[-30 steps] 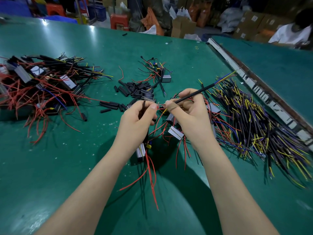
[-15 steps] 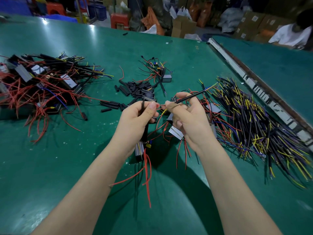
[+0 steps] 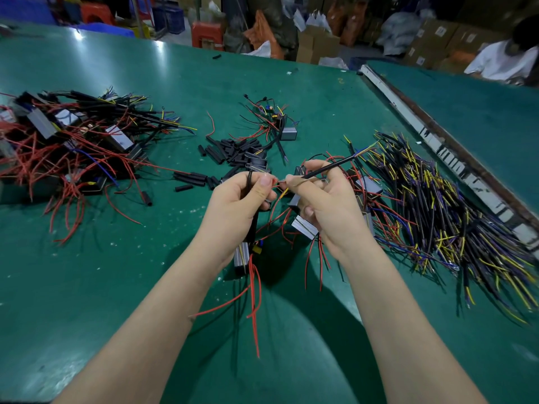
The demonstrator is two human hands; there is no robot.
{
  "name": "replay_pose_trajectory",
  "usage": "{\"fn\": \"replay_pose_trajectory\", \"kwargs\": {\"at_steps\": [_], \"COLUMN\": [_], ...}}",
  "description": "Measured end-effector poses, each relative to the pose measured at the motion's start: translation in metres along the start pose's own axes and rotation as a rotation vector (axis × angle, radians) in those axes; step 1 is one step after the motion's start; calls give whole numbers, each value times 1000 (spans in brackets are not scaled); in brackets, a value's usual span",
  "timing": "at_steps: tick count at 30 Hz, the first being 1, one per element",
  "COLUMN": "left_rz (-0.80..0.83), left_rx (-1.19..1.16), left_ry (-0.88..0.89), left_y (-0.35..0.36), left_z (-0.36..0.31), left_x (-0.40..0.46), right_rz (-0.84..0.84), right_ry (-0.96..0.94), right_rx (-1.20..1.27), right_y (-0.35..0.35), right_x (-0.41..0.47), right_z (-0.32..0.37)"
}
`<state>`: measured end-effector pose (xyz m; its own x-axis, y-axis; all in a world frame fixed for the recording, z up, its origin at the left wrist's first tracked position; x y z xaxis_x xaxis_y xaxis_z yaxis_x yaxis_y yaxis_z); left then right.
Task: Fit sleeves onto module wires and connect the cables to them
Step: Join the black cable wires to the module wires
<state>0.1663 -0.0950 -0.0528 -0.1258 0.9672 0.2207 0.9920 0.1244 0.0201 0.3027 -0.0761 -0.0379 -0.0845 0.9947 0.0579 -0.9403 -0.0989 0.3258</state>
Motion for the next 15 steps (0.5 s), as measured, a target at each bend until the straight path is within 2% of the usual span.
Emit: {"fn": "replay_pose_trajectory", "kwargs": {"at_steps": [11,15], "left_rz": [-5,20], "left_rx": [-31,-29], "left_ry": [-82,-113], "left_y": [0,0], "left_z": [0,1], "left_x": [-2,-1], "right_rz": [10,52], "right_ry": [-38,-183], "right_rx": [-47,-187], "right_y": [-2,-1], "right_x": [1,0], "right_z": [2,11]}}
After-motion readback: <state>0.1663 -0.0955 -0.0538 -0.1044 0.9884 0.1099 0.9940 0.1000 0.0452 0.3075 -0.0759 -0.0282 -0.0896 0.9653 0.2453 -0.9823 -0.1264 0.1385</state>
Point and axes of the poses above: each hand's wrist, its own x-axis towards the middle knuckle, its own y-axis out of the palm, z = x × y, the point moved 6 cm from there along x, towards the middle knuckle, and after that the axes turned 7 degrees about x, right-handed, at the moved point
